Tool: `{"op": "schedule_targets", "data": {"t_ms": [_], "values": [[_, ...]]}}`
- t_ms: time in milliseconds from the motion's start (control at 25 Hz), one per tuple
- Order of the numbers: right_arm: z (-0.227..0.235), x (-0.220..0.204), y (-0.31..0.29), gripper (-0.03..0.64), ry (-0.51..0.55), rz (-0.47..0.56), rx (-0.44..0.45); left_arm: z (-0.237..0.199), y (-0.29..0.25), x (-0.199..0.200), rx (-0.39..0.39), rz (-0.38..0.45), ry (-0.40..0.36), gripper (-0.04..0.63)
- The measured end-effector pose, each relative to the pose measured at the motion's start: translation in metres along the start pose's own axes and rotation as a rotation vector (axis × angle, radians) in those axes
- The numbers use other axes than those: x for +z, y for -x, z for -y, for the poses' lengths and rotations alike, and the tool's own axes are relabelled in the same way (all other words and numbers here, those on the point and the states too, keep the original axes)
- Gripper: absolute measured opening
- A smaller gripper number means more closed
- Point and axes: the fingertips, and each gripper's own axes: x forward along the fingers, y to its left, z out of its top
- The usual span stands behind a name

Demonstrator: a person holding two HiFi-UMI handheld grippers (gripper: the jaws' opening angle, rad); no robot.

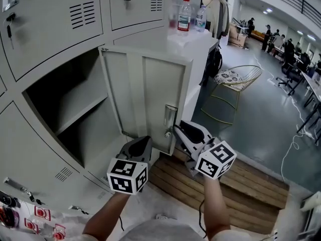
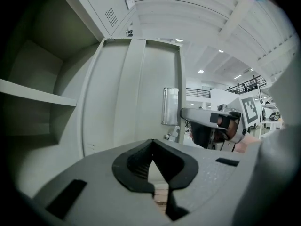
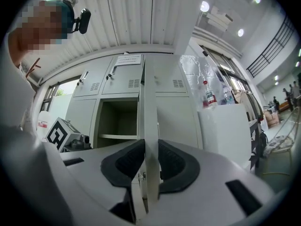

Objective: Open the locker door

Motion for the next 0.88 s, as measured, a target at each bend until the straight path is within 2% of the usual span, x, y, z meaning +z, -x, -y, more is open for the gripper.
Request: {"op": "schedule_targets", "data": {"t_ms": [560,880], "values": [[0.043,-0.001,-0.01,0.087,-0.001,-0.025,-0.174,0.008,-0.021,0.003,-0.063,-0.015,-0.031,0.006],[0.06,-0.001,-0.015,0.083,-0.031,-0.019,-0.24,0.003,-0.014,0.0,-0.054,-0.019,-0.024,0.006]]}}
